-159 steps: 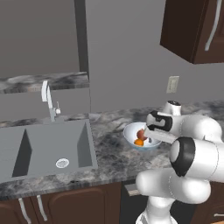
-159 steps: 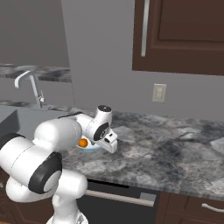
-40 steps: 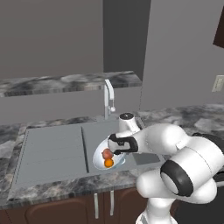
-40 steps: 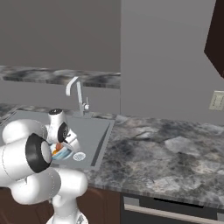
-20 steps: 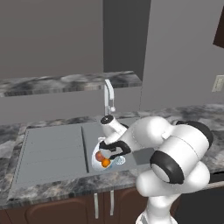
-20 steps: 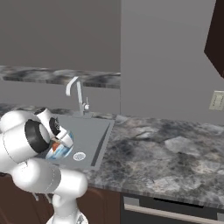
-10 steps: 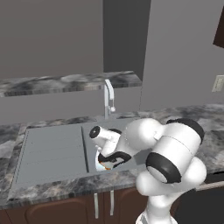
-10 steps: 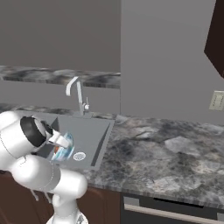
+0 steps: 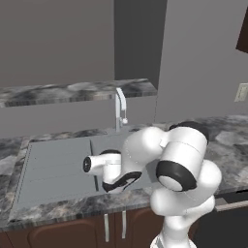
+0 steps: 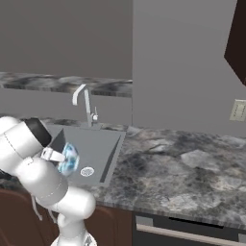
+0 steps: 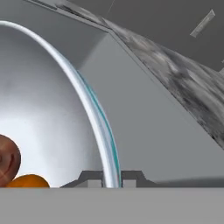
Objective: Dump the onion and tangerine from the bowl so the bowl can be washed. Place the bowl in the sink after clearing the leftovers.
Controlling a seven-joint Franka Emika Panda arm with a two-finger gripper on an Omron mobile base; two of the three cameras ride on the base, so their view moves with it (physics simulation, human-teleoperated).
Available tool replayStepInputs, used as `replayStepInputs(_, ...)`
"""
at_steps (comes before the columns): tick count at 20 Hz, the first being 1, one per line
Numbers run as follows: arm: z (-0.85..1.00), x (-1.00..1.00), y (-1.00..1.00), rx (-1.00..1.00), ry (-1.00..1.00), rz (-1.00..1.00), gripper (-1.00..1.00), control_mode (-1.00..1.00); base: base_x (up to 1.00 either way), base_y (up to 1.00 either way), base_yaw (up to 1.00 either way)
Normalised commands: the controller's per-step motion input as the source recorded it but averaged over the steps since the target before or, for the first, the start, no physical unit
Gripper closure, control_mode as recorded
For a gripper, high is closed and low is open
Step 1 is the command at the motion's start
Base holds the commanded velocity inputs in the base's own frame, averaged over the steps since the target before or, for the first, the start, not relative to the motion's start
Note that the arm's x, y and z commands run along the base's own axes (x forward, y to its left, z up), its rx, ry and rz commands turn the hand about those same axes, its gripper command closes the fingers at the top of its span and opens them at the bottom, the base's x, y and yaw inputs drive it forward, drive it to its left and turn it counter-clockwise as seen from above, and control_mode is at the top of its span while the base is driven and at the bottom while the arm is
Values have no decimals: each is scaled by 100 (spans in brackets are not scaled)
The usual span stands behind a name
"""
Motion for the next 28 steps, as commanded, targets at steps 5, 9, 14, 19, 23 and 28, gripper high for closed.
replayStepInputs(5,25,0,2,-3,-4,0,100,-100,0,0,0)
replayStepInputs(9,29,9,0,0,0,0,100,-100,0,0,0)
replayStepInputs(14,0,0,2,-3,0,0,100,-100,0,0,0)
replayStepInputs(19,-9,0,-4,-11,-1,1,100,-100,0,0,0)
replayStepInputs(23,-2,-1,-22,-13,0,2,100,-100,0,0,0)
replayStepInputs(28,0,-2,3,-16,-15,9,100,-100,0,0,0)
